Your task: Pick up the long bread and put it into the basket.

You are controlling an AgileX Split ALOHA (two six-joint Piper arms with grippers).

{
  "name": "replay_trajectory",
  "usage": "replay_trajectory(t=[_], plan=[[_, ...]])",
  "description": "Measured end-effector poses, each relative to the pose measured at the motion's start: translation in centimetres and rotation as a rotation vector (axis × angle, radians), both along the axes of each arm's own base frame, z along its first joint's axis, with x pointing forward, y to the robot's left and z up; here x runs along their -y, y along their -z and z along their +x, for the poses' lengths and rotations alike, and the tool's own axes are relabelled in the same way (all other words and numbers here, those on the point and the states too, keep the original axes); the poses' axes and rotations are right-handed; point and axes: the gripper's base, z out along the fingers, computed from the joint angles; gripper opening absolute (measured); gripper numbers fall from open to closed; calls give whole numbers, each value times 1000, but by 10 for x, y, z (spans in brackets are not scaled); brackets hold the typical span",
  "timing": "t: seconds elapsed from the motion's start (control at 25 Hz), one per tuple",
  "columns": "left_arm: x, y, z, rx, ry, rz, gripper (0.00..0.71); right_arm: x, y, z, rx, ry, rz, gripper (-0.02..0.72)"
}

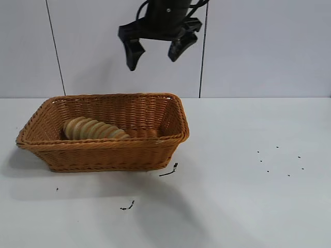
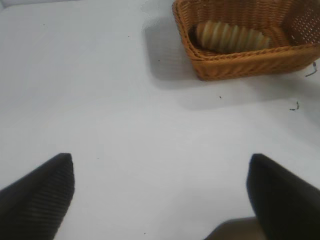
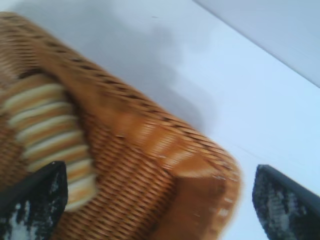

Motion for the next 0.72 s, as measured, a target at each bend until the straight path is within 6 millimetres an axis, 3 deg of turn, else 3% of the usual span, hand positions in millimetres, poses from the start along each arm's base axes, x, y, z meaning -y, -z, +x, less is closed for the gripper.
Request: replay_trajectory(t=[0.2,0.36,0.56,0.72], plan=[[0,0,0,0,0,0,696,70,1,9,-33,137,-6,693],[0,0,0,0,0,0,696,102,2,10,-48,201,-7,693],[0,0,0,0,0,0,696,113,-3,9,-39,226,-3,693],[0,0,0,0,0,0,696,113,-25,3,2,237,9,693]])
